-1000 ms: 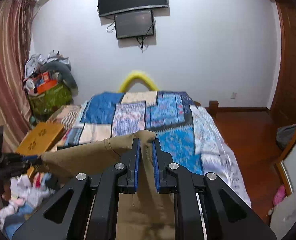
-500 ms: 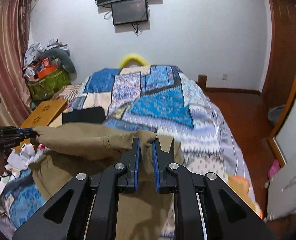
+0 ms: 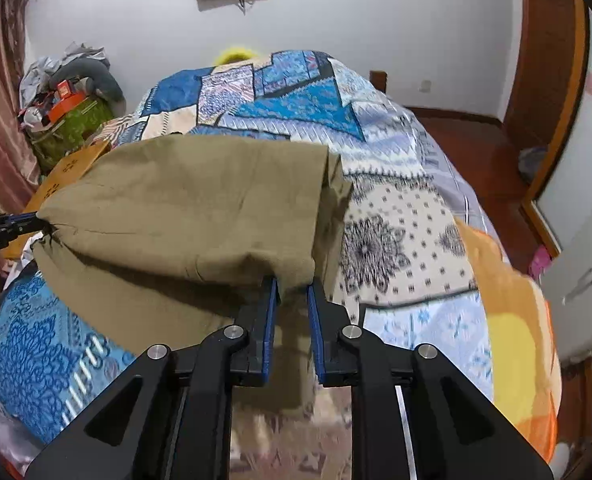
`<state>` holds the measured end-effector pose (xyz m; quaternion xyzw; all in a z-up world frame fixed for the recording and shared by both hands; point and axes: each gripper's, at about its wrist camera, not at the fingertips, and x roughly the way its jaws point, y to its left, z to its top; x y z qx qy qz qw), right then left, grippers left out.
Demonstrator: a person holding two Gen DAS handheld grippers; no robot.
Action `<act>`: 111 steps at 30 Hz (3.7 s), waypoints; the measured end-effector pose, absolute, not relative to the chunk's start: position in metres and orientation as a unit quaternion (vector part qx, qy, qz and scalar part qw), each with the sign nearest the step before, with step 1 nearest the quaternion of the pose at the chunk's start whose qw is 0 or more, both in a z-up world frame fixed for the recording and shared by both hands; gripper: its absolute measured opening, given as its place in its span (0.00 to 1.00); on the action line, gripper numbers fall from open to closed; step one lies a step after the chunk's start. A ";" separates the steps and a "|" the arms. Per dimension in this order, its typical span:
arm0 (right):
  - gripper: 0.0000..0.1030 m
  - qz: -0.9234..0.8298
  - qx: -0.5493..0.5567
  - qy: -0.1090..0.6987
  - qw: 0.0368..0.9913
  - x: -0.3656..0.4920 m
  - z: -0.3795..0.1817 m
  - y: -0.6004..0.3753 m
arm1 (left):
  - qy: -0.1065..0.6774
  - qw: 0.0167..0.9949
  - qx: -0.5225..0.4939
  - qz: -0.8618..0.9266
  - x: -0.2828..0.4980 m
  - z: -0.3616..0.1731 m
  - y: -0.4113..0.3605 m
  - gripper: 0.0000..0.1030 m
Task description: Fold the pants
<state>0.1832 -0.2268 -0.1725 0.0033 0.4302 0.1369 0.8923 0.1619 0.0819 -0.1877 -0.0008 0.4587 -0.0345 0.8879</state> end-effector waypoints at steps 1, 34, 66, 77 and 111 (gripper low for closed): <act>0.17 0.133 0.008 0.432 0.892 0.179 -0.172 -0.229 | 0.458 0.888 0.000 -0.031 0.161 -0.186 0.083 0.22; 0.57 0.287 -0.198 0.418 0.839 0.194 -0.185 -0.096 | 0.477 0.857 0.147 -0.125 0.176 -0.189 -0.010 0.81; 0.15 0.297 -0.047 0.454 0.839 0.158 -0.161 -0.143 | 0.498 0.850 0.065 -0.160 0.149 -0.181 0.000 0.34; 0.35 0.298 0.008 0.407 0.863 0.162 -0.125 -0.148 | 0.459 0.882 0.003 -0.104 0.154 -0.142 0.044 0.51; 0.56 0.175 0.089 0.495 0.846 0.155 -0.199 -0.233 | 0.524 0.849 -0.039 -0.052 0.175 -0.206 0.081 0.65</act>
